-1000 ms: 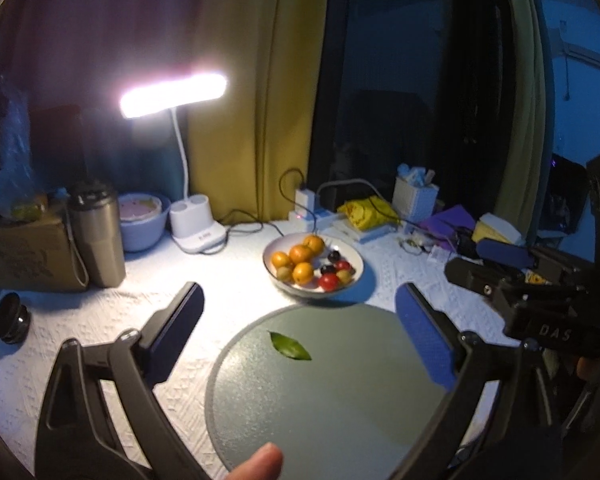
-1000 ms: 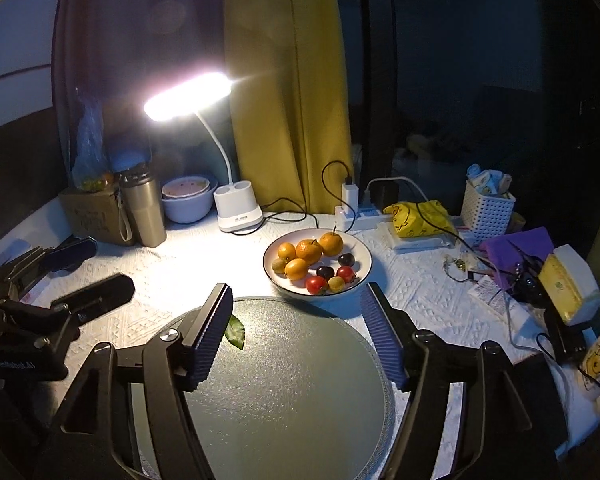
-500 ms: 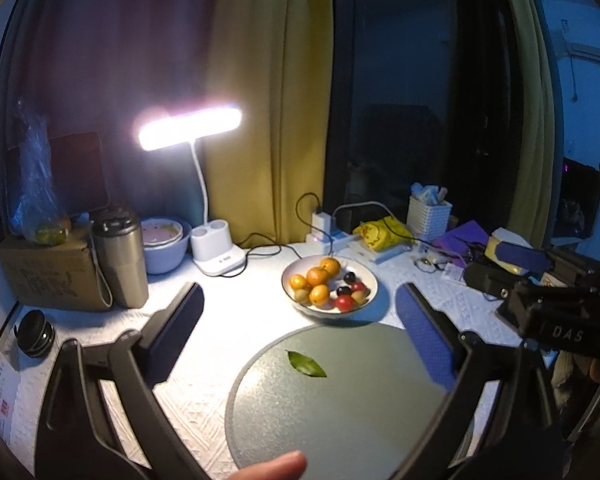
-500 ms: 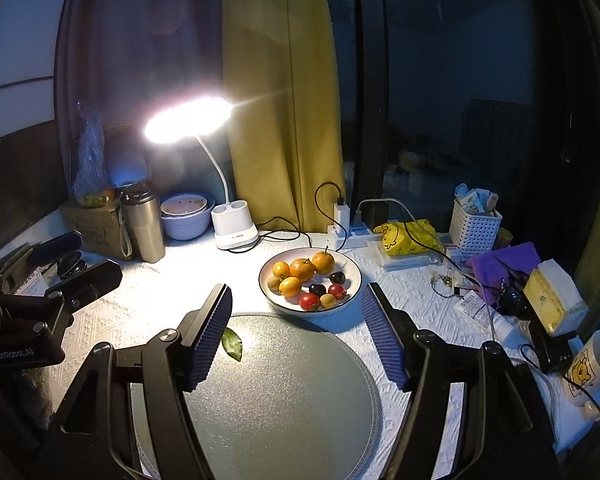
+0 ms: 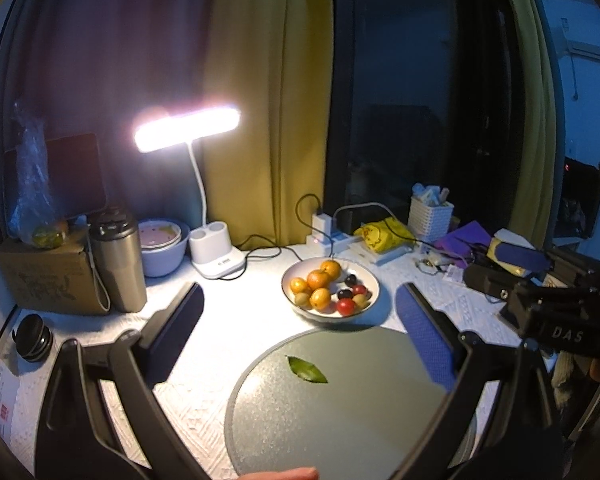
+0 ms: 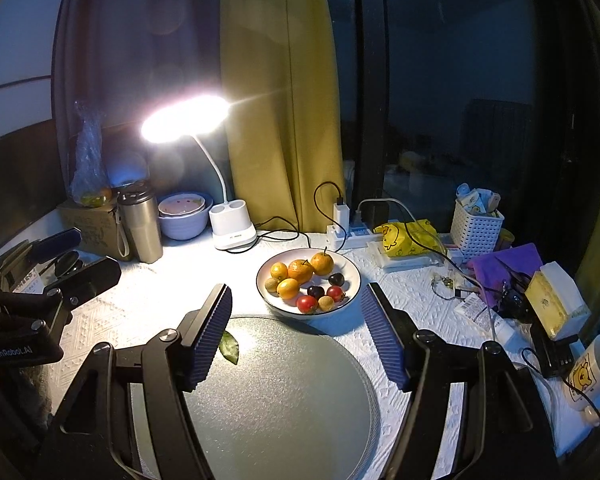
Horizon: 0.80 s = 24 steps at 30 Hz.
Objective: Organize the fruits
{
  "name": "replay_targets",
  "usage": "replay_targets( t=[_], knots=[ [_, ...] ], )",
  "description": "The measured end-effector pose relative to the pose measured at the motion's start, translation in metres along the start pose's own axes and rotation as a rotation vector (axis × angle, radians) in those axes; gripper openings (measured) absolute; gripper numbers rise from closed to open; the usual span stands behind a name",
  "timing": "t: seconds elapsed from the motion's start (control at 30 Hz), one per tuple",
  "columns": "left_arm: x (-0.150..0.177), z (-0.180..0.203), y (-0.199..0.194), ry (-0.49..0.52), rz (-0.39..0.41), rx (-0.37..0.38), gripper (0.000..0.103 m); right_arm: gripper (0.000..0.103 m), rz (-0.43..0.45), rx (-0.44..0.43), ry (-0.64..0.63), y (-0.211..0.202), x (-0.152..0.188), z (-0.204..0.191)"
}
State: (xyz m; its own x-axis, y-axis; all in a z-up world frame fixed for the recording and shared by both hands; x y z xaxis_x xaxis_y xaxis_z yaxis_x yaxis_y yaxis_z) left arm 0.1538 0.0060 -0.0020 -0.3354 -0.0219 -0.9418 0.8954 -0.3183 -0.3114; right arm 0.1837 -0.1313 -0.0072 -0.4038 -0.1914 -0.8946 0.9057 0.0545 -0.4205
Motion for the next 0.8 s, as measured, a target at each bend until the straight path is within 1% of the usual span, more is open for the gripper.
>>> replay_targets(
  t=[0.8],
  knots=[
    [-0.001,-0.002,0.012,-0.024,-0.015,0.002,0.097,0.07,-0.003,-0.001,0.001,0.005,-0.003,0.003]
  ],
)
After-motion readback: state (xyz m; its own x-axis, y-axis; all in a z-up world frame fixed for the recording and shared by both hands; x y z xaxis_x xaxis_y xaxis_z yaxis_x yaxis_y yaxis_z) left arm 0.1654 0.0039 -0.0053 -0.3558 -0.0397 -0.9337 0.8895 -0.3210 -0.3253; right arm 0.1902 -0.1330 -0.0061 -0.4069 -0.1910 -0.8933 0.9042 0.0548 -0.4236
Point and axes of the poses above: each gripper's, at about its wrist camera, not at the fingertips, and y roughly the way its jaws point, z to its right, x to its underside, the point moved 10 cm from there along y, roughly the way its jaws point, and after that the axes turned 14 degrees about x, right-handed, at the moved point
